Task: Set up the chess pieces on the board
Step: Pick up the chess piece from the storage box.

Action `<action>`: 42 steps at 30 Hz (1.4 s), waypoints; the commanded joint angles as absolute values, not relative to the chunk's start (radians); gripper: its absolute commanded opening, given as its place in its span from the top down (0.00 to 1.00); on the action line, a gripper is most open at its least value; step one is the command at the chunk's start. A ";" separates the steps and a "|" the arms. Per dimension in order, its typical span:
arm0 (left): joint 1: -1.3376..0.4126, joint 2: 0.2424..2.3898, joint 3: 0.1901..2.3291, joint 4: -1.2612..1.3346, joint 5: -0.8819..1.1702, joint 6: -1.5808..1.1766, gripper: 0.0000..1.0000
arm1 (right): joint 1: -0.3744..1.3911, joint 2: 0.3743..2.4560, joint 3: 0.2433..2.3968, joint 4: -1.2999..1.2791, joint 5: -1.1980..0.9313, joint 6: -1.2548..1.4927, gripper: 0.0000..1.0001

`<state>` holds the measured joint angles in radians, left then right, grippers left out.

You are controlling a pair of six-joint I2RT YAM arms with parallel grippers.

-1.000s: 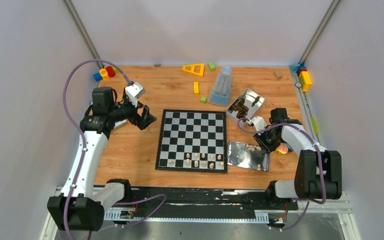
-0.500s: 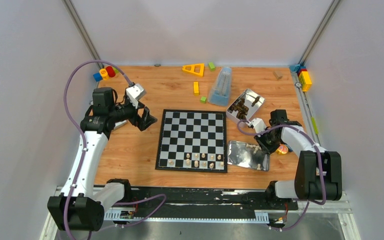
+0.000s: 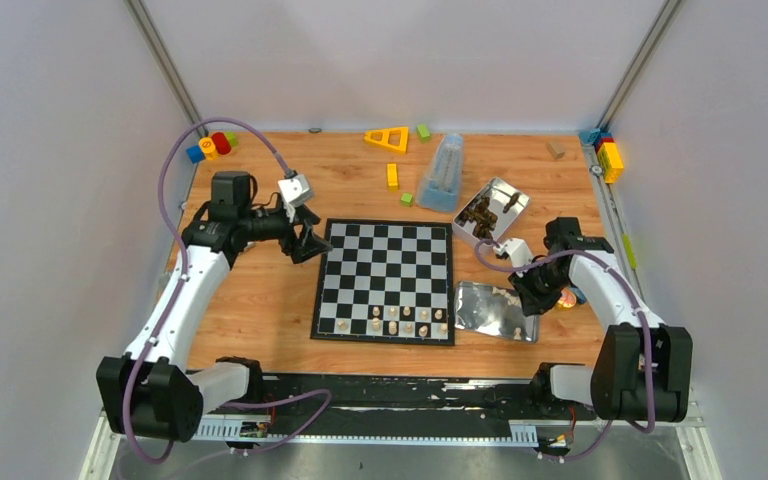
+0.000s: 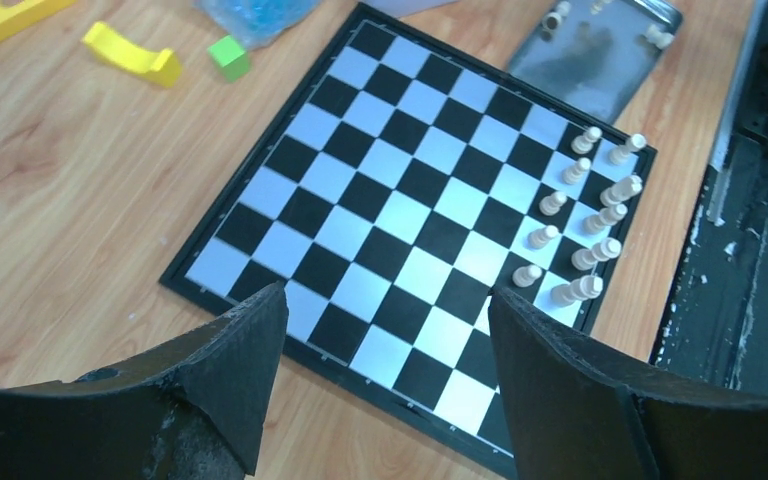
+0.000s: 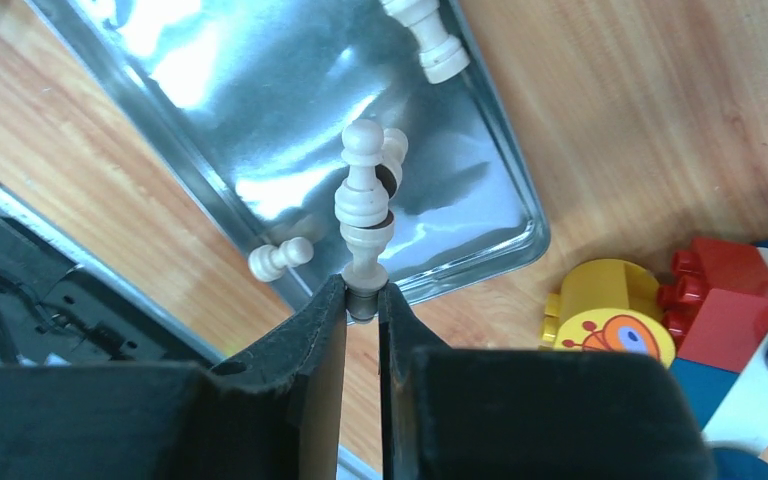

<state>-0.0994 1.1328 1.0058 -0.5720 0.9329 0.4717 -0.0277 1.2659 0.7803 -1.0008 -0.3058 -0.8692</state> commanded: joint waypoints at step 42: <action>-0.899 2.058 1.676 -0.393 1.082 0.718 0.50 | -0.076 1.200 0.914 -1.212 -0.766 -0.907 1.00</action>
